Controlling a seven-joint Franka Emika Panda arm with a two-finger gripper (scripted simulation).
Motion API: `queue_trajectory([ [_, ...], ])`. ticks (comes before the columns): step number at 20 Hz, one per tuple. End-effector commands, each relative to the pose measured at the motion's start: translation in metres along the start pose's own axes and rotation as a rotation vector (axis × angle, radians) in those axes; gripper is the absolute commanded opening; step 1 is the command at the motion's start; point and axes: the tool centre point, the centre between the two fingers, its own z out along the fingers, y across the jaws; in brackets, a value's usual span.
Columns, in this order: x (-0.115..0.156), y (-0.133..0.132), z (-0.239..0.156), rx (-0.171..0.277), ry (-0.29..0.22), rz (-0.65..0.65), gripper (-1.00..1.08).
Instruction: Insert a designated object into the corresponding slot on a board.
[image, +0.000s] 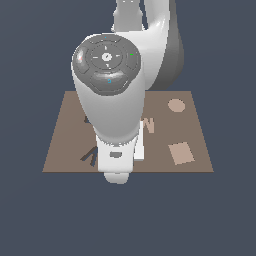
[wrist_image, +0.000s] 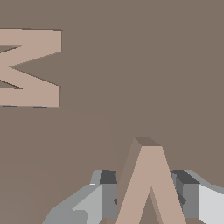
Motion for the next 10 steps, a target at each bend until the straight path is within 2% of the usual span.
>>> queue_trajectory([
  [1,-0.005,-0.002,-0.001,0.000,0.000,-0.067,-1.00],
  [10,-0.029,-0.006,-0.003,-0.001,0.000,-0.366,-1.00],
])
